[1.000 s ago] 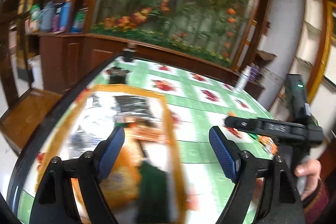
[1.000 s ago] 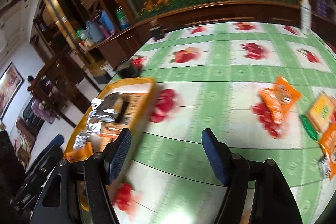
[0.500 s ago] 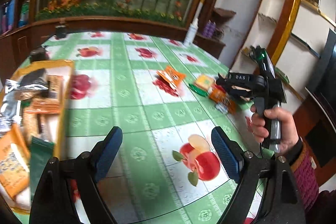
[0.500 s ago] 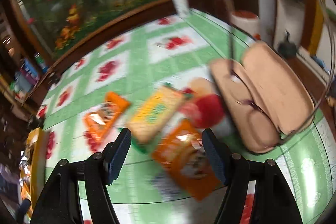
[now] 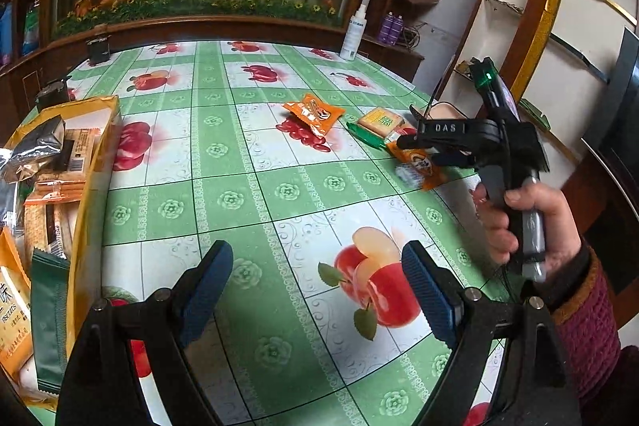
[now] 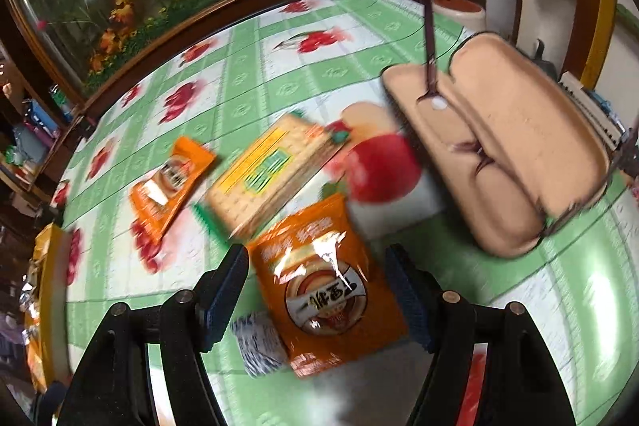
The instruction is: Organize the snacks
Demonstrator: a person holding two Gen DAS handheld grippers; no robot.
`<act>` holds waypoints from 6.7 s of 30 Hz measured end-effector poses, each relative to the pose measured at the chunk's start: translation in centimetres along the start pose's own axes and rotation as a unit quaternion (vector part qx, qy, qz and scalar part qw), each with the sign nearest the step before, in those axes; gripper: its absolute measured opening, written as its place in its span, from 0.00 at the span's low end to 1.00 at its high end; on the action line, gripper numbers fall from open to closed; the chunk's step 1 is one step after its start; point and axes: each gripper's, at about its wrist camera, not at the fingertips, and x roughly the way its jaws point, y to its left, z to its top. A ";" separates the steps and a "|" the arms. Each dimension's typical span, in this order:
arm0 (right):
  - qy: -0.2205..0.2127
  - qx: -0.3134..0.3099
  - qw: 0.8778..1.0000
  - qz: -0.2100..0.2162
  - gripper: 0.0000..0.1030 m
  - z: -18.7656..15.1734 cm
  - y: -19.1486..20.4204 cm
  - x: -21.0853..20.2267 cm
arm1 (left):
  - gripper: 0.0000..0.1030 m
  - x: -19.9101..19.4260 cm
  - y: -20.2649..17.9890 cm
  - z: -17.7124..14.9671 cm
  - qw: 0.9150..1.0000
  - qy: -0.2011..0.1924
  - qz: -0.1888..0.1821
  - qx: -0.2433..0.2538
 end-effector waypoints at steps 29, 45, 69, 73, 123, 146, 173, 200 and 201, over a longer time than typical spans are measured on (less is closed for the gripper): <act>-0.016 -0.102 0.993 -0.048 0.53 -0.3 6.9 2.0 | 0.83 4.8 -0.6 6.1 0.998 0.039 0.038 0.026; -0.010 -0.059 0.998 -0.021 0.53 0.7 4.5 1.8 | 0.32 14.0 -1.9 6.6 0.989 0.080 0.101 0.075; -0.009 -0.128 0.991 0.035 0.53 -1.5 8.9 1.8 | 0.19 11.4 0.6 7.1 0.988 0.042 0.141 0.045; -0.011 -0.128 0.991 0.036 0.53 -1.5 8.9 1.7 | 0.19 11.2 0.4 7.1 0.987 0.036 0.147 0.050; -0.022 -0.145 0.988 0.047 0.53 -1.5 9.8 1.2 | 0.19 9.8 1.9 8.5 0.985 0.004 0.169 0.029; -0.029 -0.163 0.984 0.063 0.54 -2.3 10.9 0.5 | 0.19 8.1 1.6 9.0 0.987 -0.019 0.157 0.022; -0.048 -0.173 0.979 0.099 0.54 -3.6 13.8 -0.7 | 0.19 3.8 3.5 9.6 0.982 -0.075 0.171 -0.010; -0.083 -0.276 0.944 0.160 0.54 -9.7 25.9 -3.3 | 0.20 -4.6 16.8 9.6 0.955 -0.080 0.248 -0.144; -0.087 -0.287 0.940 0.164 0.54 -10.3 26.5 -3.6 | 0.20 -4.7 17.6 9.5 0.953 -0.076 0.252 -0.151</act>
